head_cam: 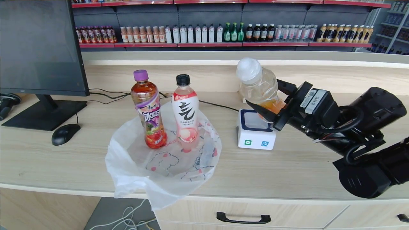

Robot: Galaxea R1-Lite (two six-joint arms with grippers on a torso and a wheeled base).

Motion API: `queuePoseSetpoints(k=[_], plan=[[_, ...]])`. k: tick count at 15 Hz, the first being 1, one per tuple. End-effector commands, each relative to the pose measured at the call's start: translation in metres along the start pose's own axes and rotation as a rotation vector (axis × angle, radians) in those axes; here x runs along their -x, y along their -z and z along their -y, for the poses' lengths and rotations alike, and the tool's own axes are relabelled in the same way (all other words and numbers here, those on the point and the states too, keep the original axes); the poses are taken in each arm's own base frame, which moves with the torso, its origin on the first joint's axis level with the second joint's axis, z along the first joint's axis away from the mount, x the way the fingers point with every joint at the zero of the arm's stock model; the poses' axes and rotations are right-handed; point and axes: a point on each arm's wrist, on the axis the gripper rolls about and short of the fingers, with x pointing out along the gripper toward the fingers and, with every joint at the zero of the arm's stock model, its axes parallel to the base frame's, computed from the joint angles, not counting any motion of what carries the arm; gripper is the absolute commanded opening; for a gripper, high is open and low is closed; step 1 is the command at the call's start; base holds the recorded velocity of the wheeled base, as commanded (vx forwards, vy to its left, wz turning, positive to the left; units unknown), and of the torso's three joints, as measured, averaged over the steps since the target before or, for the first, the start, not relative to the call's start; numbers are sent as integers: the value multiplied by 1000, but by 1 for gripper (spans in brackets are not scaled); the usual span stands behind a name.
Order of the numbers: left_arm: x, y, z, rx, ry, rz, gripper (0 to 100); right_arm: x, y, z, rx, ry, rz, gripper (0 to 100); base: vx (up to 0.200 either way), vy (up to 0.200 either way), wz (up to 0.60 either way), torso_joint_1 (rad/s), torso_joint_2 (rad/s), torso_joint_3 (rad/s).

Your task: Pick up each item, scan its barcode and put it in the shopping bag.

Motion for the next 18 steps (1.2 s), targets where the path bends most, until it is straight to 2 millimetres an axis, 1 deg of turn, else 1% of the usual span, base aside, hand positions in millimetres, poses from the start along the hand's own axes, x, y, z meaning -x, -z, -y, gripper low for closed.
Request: queuePoseSetpoints(k=[1,5,6,7,10,12,16,17,18], plan=[[0,0,0,-1,0,0,100,-9,-2,1,28,-9,44,0,0,0,0,0,0,0],[0,0,0,-3,0,0,100,-30,-3,7,71,-6,128,0,0,0,0,0,0,0],[0,0,0,-1,0,0,100,-32,3,-3,74,-40,131,0,0,0,0,0,0,0],[0,0,0,-1,0,0,100,-34,7,-8,73,-53,132,0,0,0,0,0,0,0],[0,0,0,2,0,-1,100,-39,16,-10,73,-54,130,0,0,0,0,0,0,0],[0,0,0,3,0,-1,100,-44,5,3,107,-24,172,0,0,0,0,0,0,0],[0,0,0,2,0,-1,100,-36,9,-5,96,-75,165,0,0,0,0,0,0,0],[0,0,0,0,0,-1,100,-29,14,-9,99,-97,145,0,0,0,0,0,0,0],[0,0,0,0,0,-1,100,-23,19,-6,105,-99,122,0,0,0,0,0,0,0]])
